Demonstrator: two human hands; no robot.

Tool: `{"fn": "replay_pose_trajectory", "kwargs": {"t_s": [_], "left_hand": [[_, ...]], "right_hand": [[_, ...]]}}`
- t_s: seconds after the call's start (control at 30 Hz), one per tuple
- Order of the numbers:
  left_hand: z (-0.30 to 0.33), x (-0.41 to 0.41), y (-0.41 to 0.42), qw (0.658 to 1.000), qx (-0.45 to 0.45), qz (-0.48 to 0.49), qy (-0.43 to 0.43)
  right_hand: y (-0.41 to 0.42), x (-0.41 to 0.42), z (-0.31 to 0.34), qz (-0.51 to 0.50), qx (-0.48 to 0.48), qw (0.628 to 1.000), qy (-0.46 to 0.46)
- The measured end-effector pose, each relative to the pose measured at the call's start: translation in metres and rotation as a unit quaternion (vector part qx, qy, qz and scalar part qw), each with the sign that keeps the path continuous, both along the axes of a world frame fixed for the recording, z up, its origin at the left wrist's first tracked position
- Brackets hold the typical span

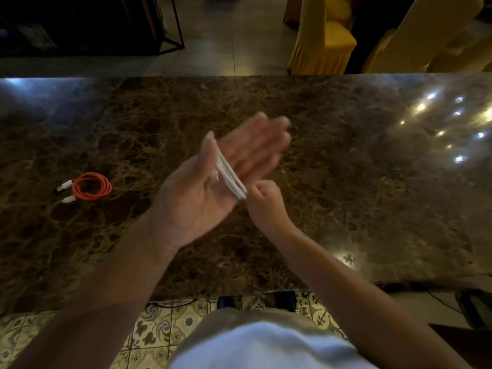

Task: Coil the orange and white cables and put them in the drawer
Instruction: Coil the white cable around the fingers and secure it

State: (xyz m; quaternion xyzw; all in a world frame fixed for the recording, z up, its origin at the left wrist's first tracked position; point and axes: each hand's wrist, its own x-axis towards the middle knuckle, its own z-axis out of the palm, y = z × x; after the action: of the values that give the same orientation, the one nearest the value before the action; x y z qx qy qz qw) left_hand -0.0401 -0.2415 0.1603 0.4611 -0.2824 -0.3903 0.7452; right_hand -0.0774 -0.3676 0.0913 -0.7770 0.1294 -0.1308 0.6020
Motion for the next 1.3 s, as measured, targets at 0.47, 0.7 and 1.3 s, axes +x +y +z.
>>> {"fn": "replay_pose_trajectory", "kwargs": {"t_s": [0.47,0.7,1.3], "left_hand": [[-0.03,0.037,0.015,0.99,0.049,0.13,-0.009],[-0.037,0.022,0.011,0.995,0.01,0.088,0.039],[-0.039,0.01,-0.002,0.998,0.024,0.046,0.023]], "right_hand": [[0.0,-0.059,0.013,0.085,-0.219,0.954,-0.186],[-0.012,-0.046,0.037,0.175,-0.113,0.969,-0.134],[-0.034,-0.017,0.041,0.101,0.177,0.978,0.039]]}}
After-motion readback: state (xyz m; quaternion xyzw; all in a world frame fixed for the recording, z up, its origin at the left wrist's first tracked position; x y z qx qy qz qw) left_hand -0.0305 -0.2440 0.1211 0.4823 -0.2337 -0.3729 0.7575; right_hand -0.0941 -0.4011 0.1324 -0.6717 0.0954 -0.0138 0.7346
